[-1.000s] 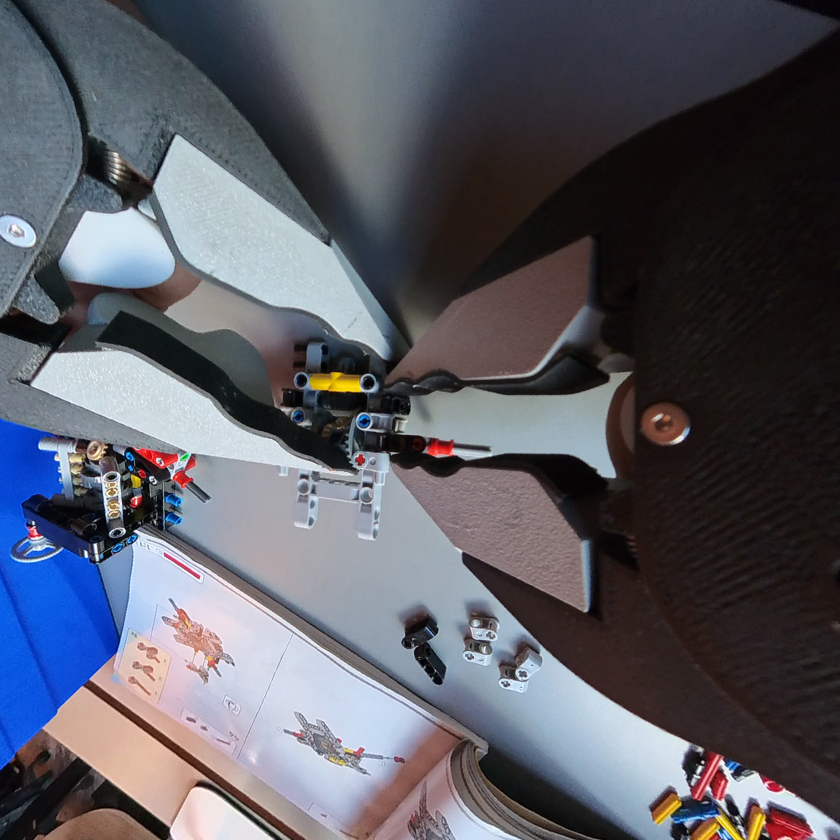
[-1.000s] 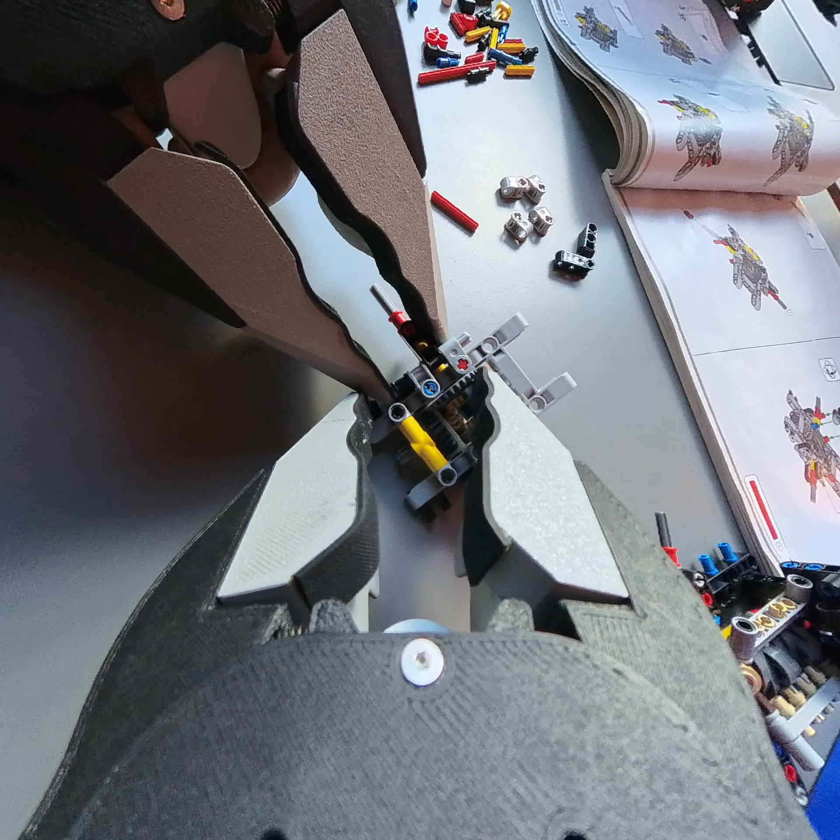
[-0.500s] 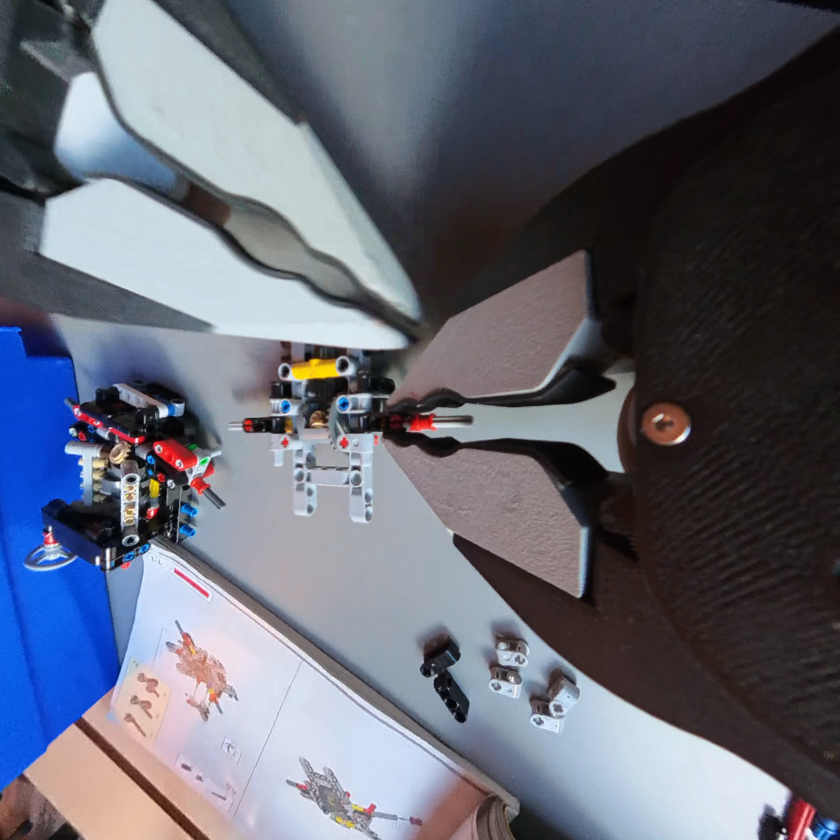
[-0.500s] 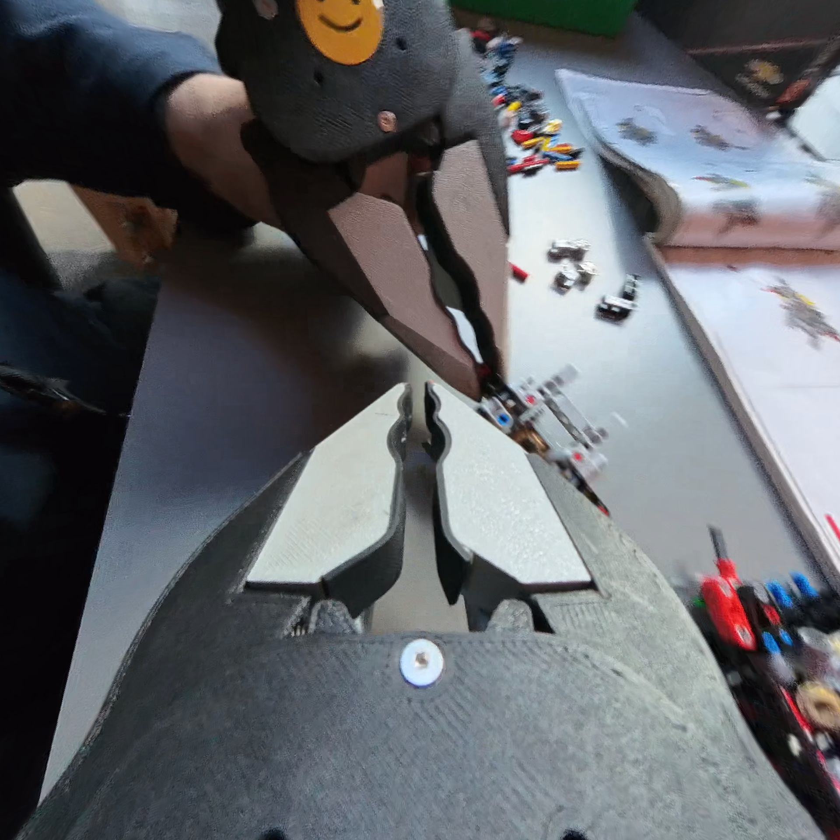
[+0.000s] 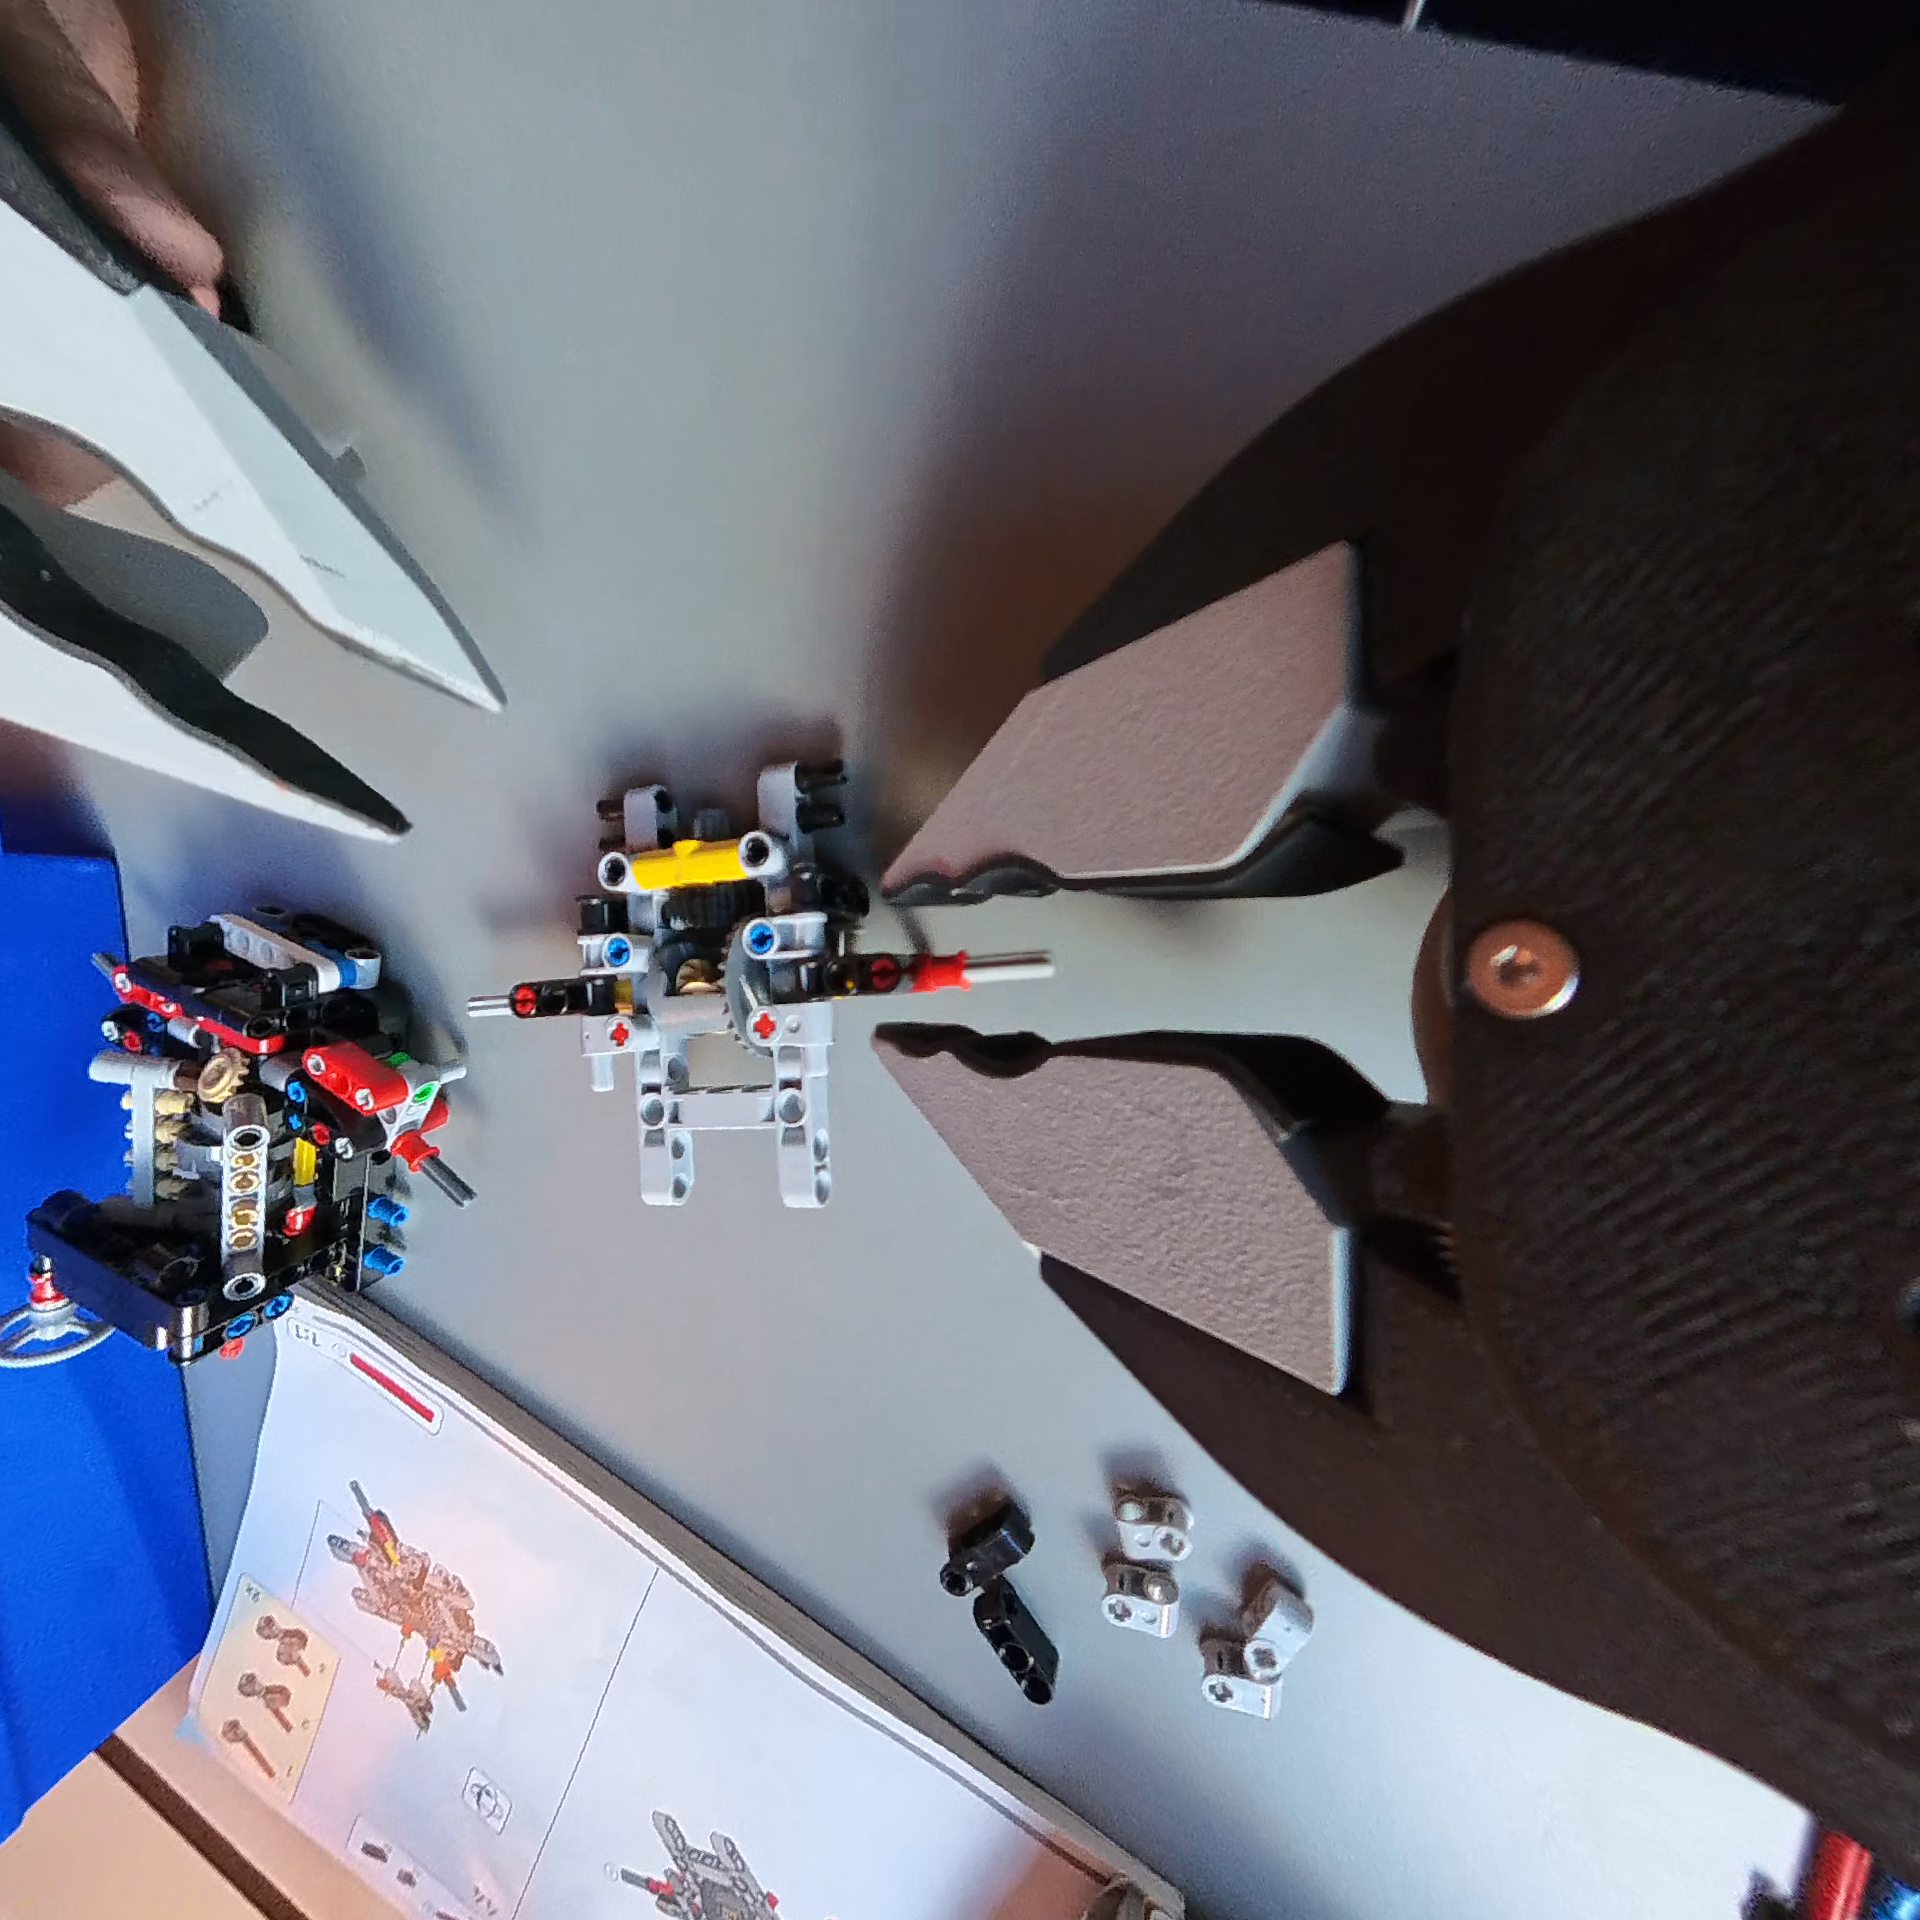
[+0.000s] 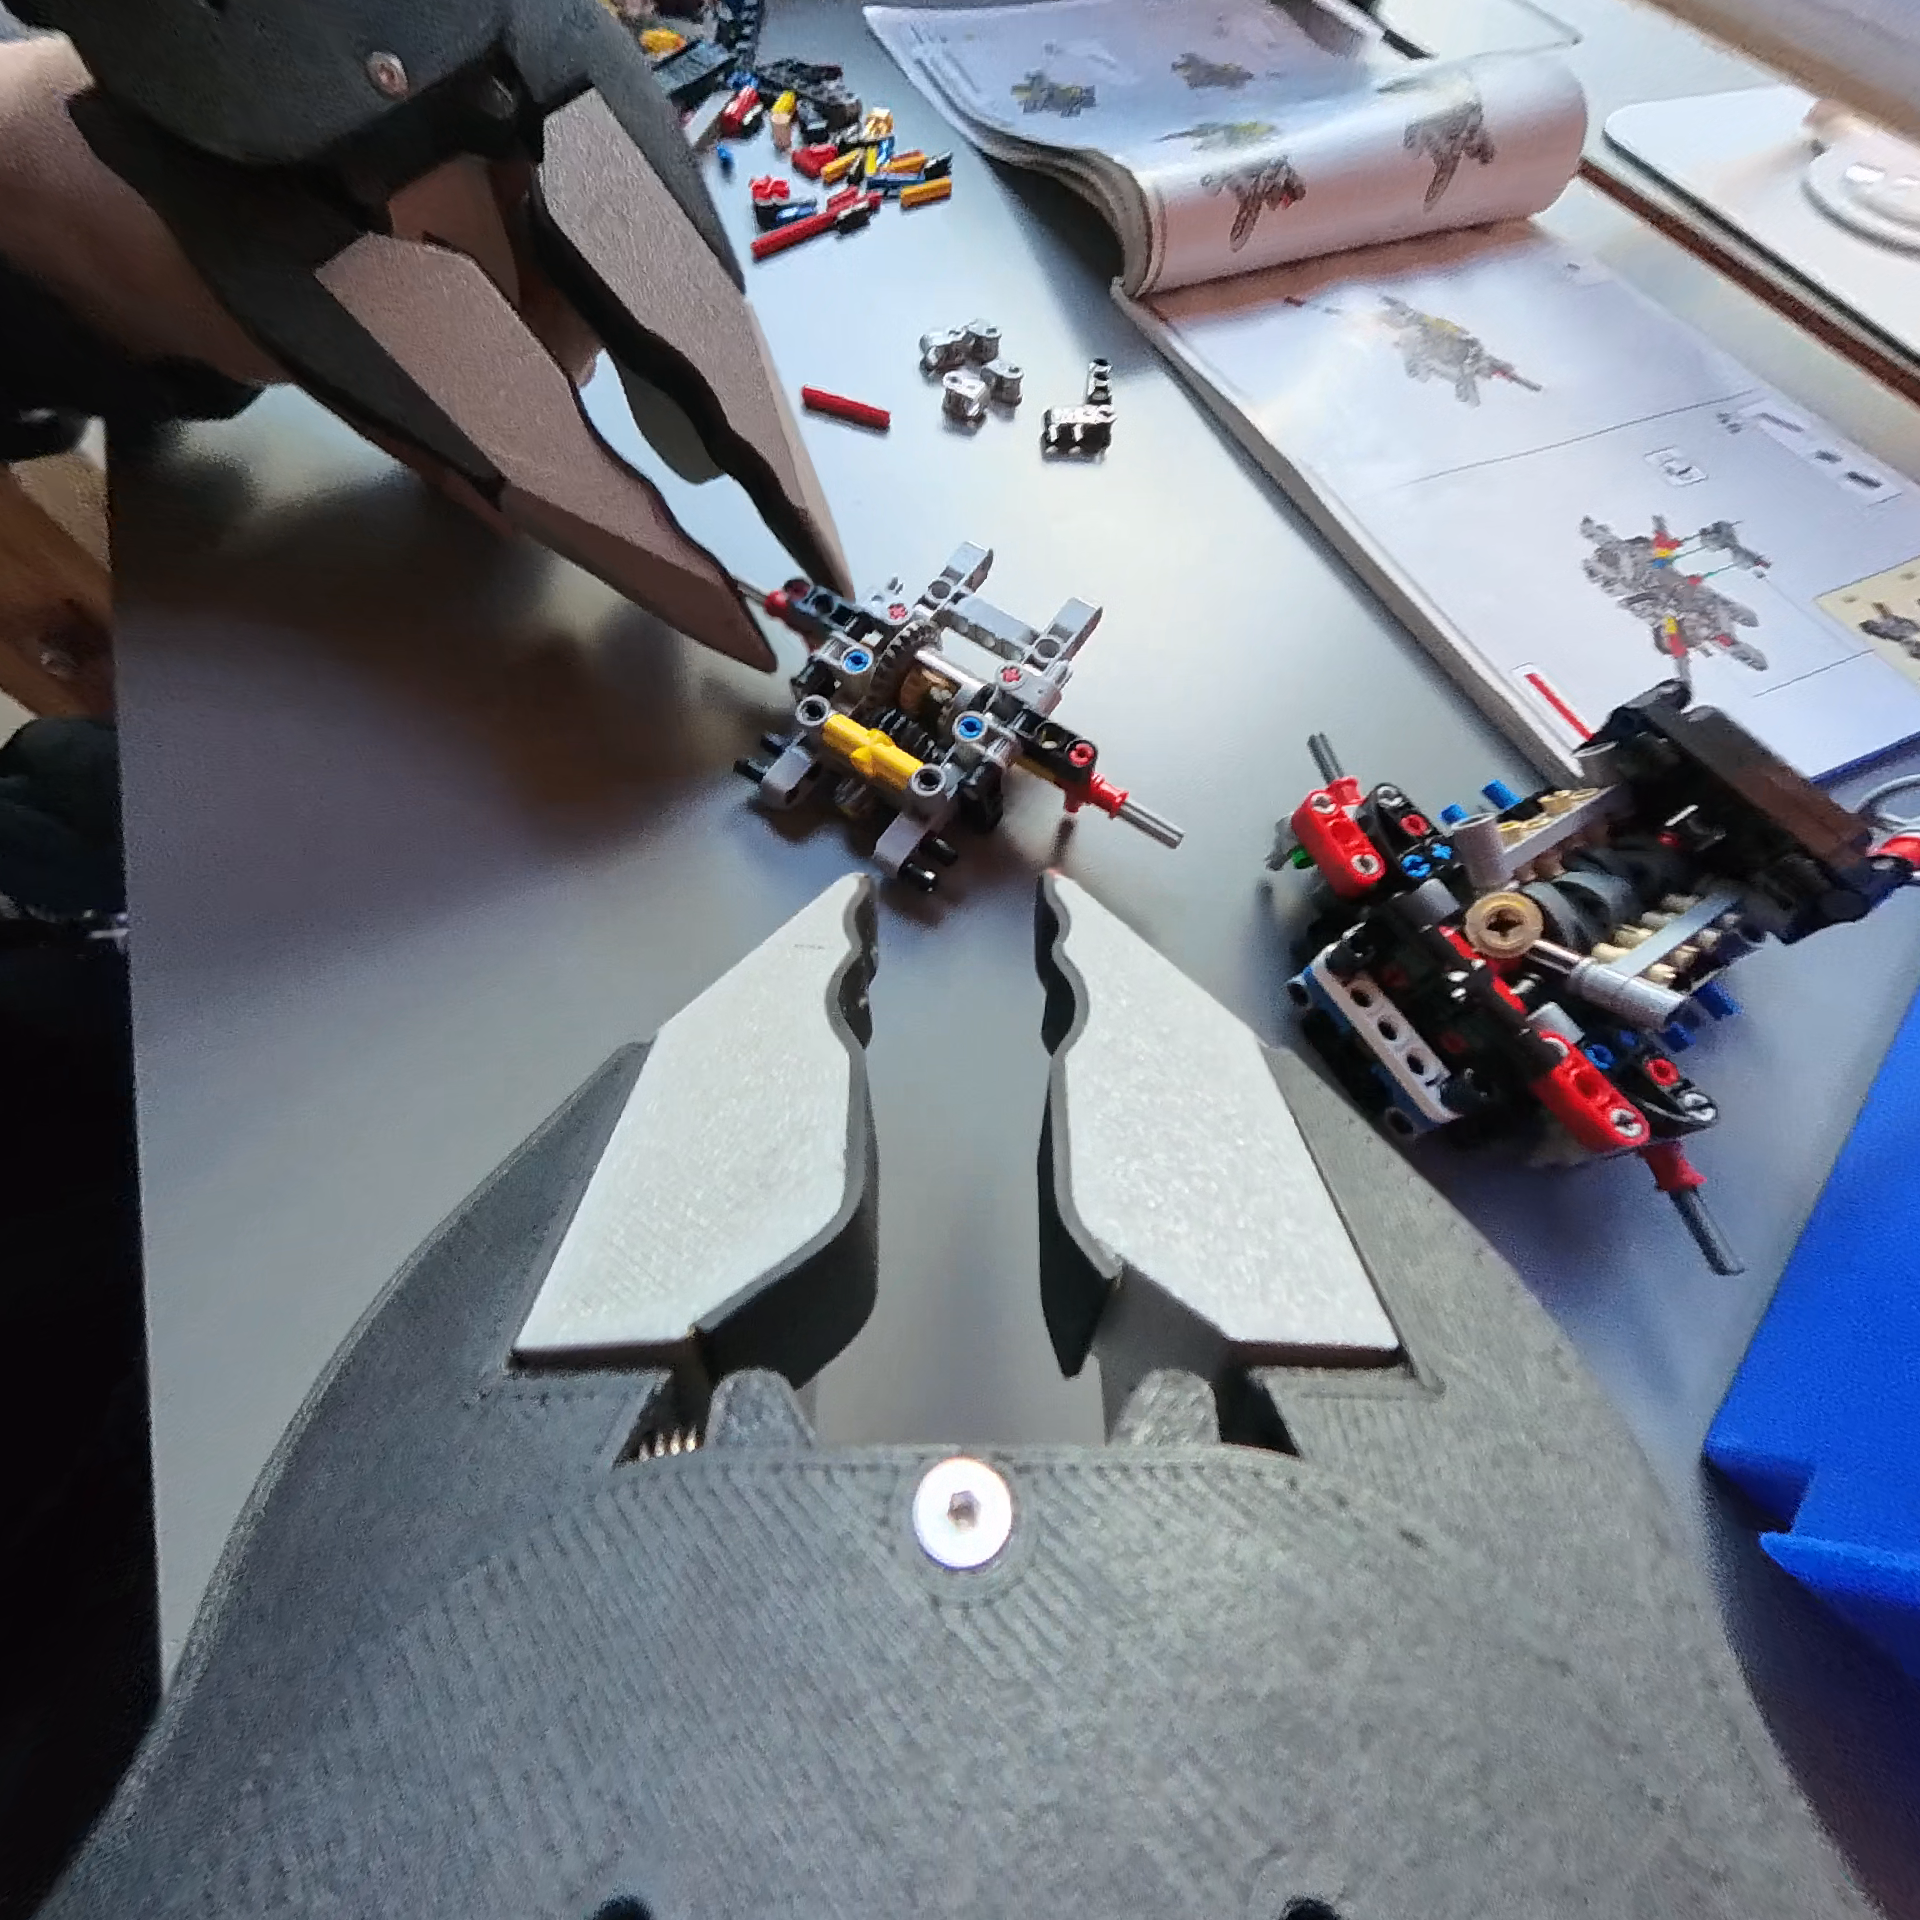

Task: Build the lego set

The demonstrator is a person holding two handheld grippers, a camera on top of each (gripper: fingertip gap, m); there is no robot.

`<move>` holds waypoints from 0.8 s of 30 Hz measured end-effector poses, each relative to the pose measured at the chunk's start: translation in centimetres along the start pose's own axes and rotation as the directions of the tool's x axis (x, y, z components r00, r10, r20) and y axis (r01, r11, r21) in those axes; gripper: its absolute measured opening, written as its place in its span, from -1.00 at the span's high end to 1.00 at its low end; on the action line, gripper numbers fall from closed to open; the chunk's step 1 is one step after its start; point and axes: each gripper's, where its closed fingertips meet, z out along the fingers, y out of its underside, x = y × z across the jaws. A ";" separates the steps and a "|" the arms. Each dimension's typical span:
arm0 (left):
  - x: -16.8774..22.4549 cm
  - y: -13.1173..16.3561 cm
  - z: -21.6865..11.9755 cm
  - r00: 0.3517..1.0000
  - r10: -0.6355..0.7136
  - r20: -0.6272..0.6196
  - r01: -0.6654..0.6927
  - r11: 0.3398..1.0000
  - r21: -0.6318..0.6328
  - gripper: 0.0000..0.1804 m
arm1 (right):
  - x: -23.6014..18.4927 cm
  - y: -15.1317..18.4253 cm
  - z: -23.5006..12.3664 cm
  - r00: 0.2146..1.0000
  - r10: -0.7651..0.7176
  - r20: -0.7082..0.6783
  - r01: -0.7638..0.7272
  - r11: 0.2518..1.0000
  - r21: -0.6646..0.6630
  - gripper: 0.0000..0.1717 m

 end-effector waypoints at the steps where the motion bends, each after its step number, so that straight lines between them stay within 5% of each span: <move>1: 0.1 0.1 -0.2 1.000 -0.007 -0.004 0.007 1.000 0.001 0.80 | -0.2 0.2 0.0 1.000 -0.006 0.008 0.006 1.000 -0.012 0.68; 10: 0.1 1.0 0.5 1.000 0.007 -0.019 -0.008 0.998 -0.065 0.87 | -0.6 -0.1 1.1 0.997 -0.071 0.020 0.071 0.997 -0.033 0.56; 24: -1.1 0.7 0.8 0.957 0.291 0.023 -0.290 0.957 -0.028 0.95 | -0.9 -1.2 2.3 0.975 -0.218 -0.042 0.218 0.976 -0.013 0.51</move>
